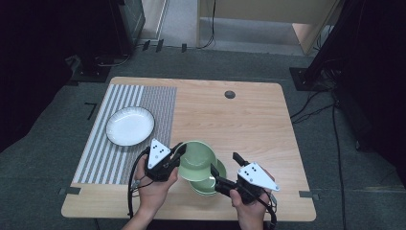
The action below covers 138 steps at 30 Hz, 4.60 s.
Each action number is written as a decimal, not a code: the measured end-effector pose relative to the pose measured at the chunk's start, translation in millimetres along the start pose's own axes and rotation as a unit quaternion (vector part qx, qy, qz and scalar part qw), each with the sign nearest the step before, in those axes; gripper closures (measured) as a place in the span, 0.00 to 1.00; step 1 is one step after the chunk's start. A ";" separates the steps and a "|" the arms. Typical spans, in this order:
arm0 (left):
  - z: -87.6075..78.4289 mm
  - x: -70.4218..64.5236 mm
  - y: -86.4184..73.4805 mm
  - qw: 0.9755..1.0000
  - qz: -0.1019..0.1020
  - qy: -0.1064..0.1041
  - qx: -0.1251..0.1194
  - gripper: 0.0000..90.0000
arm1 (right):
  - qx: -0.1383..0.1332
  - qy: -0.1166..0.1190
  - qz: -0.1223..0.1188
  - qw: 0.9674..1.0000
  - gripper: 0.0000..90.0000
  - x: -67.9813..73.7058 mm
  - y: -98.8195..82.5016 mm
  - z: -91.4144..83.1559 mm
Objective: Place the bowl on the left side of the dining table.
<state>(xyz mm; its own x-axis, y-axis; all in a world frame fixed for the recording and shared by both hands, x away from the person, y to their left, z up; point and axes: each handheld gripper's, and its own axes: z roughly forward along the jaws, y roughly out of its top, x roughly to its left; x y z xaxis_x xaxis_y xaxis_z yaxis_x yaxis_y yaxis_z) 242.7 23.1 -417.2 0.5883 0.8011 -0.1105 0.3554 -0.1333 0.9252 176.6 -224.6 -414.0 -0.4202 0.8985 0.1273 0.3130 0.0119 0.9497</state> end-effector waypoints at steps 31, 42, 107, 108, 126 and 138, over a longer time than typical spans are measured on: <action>-18.2 55.0 3.1 0.998 -0.042 0.050 -0.016 0.93 | 0.017 -0.079 0.030 0.996 0.17 -60.6 -16.0 -12.4; -22.0 72.6 0.8 0.997 -0.056 0.061 -0.013 0.93 | 0.036 -0.112 0.038 0.992 0.17 -84.8 -31.8 -11.3; -27.0 152.7 -14.7 0.985 -0.126 0.115 -0.007 0.93 | 0.203 -0.210 0.063 0.954 0.17 -165.6 -95.7 -4.9; -27.1 153.6 -14.9 0.985 -0.126 0.117 -0.006 0.93 | 0.203 -0.209 0.064 0.954 0.16 -165.9 -95.7 -4.9; -25.9 170.3 -22.2 0.980 -0.145 0.134 -0.001 0.93 | 0.206 -0.209 0.064 0.954 0.14 -171.9 -95.9 -7.7; -25.3 182.9 -25.9 0.976 -0.158 0.149 0.002 0.93 | 0.206 -0.209 0.063 0.954 0.14 -171.8 -96.0 -7.7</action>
<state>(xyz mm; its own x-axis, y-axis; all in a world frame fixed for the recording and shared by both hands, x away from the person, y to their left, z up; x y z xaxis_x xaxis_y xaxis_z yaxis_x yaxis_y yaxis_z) 322.7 187.8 -452.3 0.2124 0.9364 -0.2792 0.4874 0.1461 0.8608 212.2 -383.5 -524.8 -0.0069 0.9996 0.0263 0.6824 -0.0145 0.7308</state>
